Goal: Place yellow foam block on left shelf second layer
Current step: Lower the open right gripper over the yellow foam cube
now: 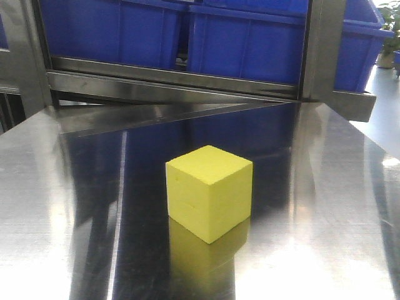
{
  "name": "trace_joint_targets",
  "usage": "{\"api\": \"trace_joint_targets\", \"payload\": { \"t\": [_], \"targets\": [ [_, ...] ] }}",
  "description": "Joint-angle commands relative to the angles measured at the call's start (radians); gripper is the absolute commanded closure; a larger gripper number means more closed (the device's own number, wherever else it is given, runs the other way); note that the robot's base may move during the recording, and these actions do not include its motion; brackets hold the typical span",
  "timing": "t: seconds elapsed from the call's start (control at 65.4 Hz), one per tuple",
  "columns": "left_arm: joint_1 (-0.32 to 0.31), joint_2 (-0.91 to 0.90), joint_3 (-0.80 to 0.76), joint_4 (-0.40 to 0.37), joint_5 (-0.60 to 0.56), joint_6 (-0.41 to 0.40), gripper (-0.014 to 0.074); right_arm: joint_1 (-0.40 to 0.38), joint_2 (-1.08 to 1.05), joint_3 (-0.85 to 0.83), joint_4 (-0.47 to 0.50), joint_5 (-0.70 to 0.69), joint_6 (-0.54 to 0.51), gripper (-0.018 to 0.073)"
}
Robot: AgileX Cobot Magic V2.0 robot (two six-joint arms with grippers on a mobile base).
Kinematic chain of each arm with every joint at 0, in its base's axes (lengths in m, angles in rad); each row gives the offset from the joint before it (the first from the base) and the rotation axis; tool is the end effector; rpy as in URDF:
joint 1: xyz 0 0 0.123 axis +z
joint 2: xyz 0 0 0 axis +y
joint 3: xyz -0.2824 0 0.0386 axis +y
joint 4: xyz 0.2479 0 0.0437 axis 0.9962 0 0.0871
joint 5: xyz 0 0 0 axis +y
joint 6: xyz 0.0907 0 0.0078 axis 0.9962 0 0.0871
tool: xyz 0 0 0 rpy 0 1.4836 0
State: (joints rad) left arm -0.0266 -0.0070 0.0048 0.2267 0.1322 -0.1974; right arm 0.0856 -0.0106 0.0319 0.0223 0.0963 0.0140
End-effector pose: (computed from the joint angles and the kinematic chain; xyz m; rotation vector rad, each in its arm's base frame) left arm 0.0561 0.0012 0.2002 0.0205 1.6102 0.0245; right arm 0.0567 0.0051 0.1941 -0.0412 1.6015 0.0963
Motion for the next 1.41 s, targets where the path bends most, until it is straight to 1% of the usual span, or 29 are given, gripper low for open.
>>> {"api": "trace_joint_targets", "payload": {
  "t": [0.0, 0.092, 0.26, 0.367, 0.52, 0.688, 0.734, 0.795, 0.826, 0.902, 1.025, 1.132, 1.162, 1.239, 1.3, 1.392],
  "targets": [
    [-0.005, -0.014, 0.026, -0.003, -0.085, -0.004, 0.0460, -0.003, -0.017, -0.024, -0.012, -0.085, -0.001, 0.0494],
    [-0.005, -0.014, 0.026, -0.003, -0.085, -0.004, 0.0460, -0.003, -0.017, -0.024, -0.012, -0.090, -0.001, 0.0494],
    [-0.005, -0.014, 0.026, -0.003, -0.085, -0.004, 0.0460, -0.003, -0.017, -0.029, -0.011, -0.167, -0.001, 0.0494],
    [-0.005, -0.014, 0.026, -0.003, -0.085, -0.004, 0.0460, -0.003, -0.017, -0.097, -0.011, -0.147, -0.001, 0.0494],
    [-0.005, -0.014, 0.026, -0.003, -0.085, -0.004, 0.0460, -0.003, -0.001, -0.235, -0.011, -0.023, -0.001, 0.0494],
    [-0.005, -0.014, 0.026, -0.003, -0.085, -0.004, 0.0460, 0.001, 0.118, -0.401, -0.011, 0.123, -0.001, 0.0486],
    [-0.005, -0.014, 0.026, -0.003, -0.085, -0.004, 0.0460, 0.006, 0.162, -0.430, -0.010, 0.155, -0.001, 0.0466],
    [-0.005, -0.014, 0.026, -0.003, -0.085, -0.004, 0.0460, 0.019, 0.214, -0.484, -0.005, 0.193, -0.001, 0.0410],
    [-0.005, -0.014, 0.026, -0.003, -0.085, -0.004, 0.0460, 0.031, 0.246, -0.504, -0.001, 0.209, -0.001, 0.0375],
    [-0.005, -0.014, 0.026, -0.003, -0.085, -0.004, 0.0459, 0.067, 0.319, -0.554, 0.004, 0.253, -0.001, 0.0244],
    [-0.005, -0.014, 0.026, -0.003, -0.085, -0.004, 0.0460, 0.170, 0.460, -0.629, 0.004, 0.307, -0.001, 0.0043],
    [-0.005, -0.014, 0.026, -0.003, -0.085, -0.004, 0.0460, 0.273, 0.587, -0.698, 0.004, 0.369, -0.001, -0.0057],
    [-0.005, -0.014, 0.026, -0.003, -0.085, -0.004, 0.0460, 0.306, 0.632, -0.726, 0.004, 0.401, -0.001, -0.0069],
    [-0.005, -0.014, 0.026, -0.003, -0.085, -0.004, 0.0460, 0.373, 0.736, -0.797, 0.004, 0.484, -0.001, -0.0065],
    [-0.005, -0.014, 0.026, -0.003, -0.085, -0.004, 0.0460, 0.452, 0.846, -0.876, 0.004, 0.548, -0.001, -0.0065],
    [-0.005, -0.014, 0.026, -0.003, -0.085, -0.004, 0.0460, 0.522, 0.961, -0.978, 0.004, 0.623, -0.001, -0.0065]
  ]
}}
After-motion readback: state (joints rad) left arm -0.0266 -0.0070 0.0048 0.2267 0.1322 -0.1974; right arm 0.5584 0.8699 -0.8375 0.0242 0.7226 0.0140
